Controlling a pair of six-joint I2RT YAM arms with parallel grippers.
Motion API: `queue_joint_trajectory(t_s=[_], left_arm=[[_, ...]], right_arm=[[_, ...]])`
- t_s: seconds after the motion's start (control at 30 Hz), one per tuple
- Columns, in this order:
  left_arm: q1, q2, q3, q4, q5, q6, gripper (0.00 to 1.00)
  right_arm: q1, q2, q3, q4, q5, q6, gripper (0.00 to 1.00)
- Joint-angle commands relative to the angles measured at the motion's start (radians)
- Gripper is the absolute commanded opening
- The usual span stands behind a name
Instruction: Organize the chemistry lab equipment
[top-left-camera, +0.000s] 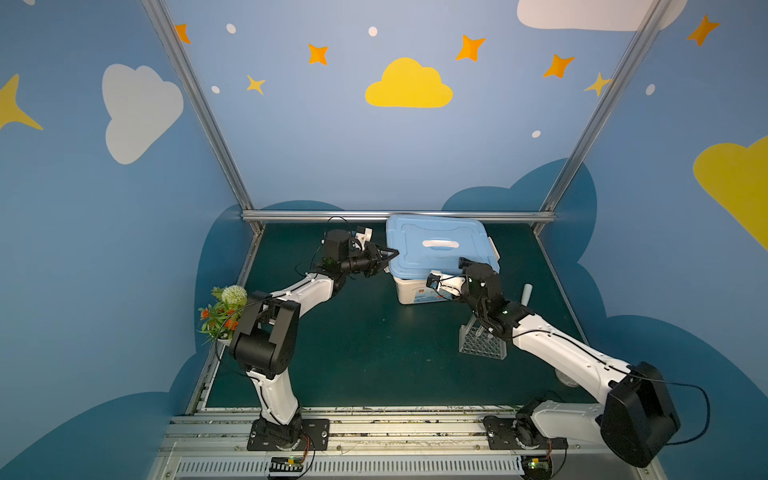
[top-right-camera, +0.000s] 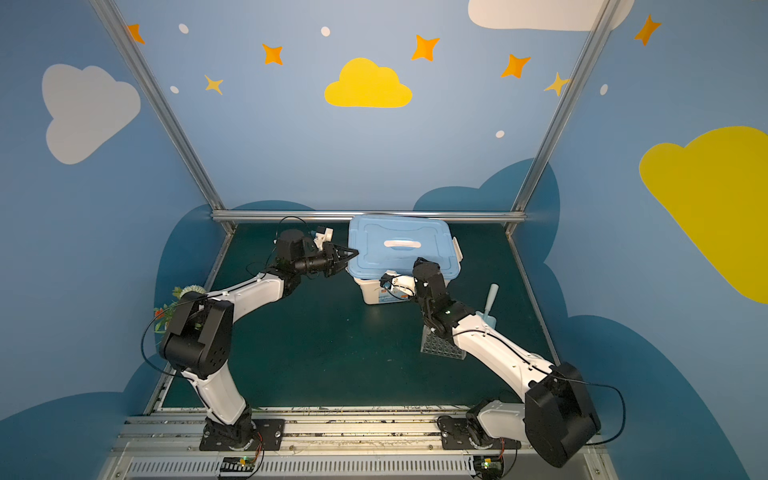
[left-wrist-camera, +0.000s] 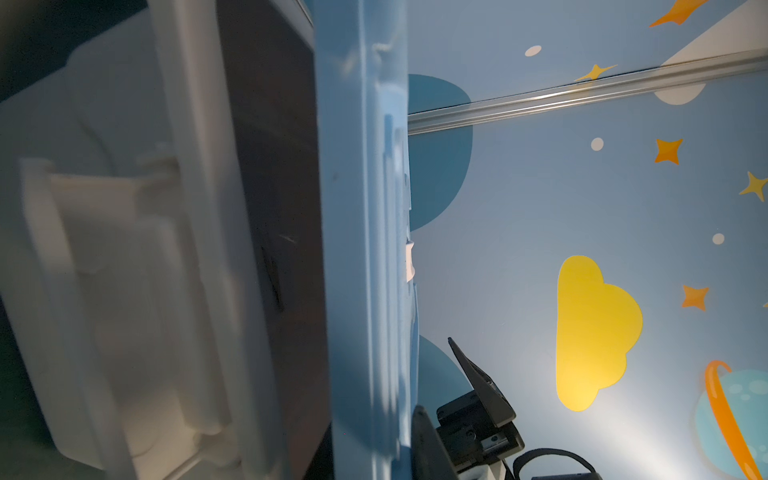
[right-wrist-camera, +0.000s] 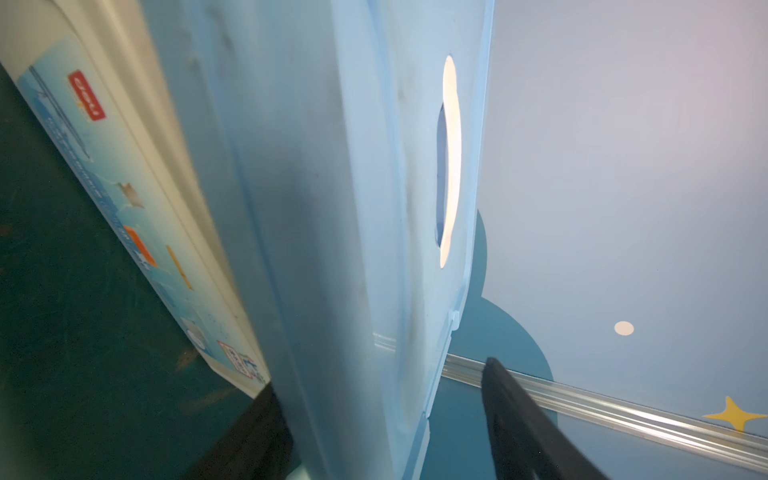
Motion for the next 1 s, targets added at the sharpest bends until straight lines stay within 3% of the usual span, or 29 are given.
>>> queue_joint_trajectory(t_s=[0.0,0.67,0.97], left_arm=[[-0.006,-0.027,-0.014,0.018,-0.022,0.041,0.25],[-0.030,-0.053,-0.040,-0.057,-0.068,0.112,0.27],[-0.031,-0.045,-0.032,-0.082,-0.080,0.131,0.36]], right_arm=[[-0.019,-0.004,0.030,-0.057,-0.008,0.040,0.69],[-0.075,0.007,0.061,-0.134,-0.050,0.102,0.69],[-0.091,0.022,0.080,-0.154,-0.063,0.118,0.69]])
